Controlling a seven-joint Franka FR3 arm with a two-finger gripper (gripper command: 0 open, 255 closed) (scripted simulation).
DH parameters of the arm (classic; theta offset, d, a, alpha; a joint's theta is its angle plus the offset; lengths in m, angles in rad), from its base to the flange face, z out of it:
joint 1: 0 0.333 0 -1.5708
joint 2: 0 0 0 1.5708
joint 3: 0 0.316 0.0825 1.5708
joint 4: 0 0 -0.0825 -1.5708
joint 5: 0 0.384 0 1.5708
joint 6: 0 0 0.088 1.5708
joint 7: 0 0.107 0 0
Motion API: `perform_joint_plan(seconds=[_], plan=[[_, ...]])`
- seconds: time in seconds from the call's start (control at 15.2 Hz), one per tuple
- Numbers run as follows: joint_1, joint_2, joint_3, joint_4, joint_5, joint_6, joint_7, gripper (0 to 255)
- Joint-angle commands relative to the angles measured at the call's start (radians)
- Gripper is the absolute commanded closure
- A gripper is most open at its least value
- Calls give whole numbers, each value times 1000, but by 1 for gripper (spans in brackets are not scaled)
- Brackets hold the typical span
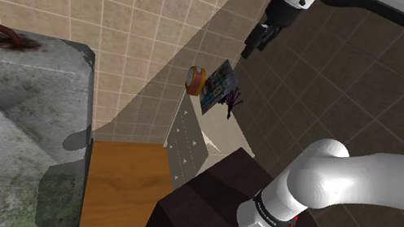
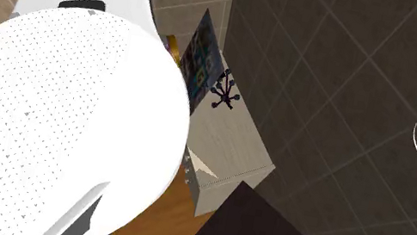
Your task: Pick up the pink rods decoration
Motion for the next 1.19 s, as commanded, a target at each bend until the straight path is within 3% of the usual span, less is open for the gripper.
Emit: perform_joint_plan(seconds=[0.0,0.59,1.12], plan=[[0,0,0,0,0,0,0,0],[-52,9,-220,-173,-67,245,-174,0],[-75,143,-442,-230,-97,481,-350,0]])
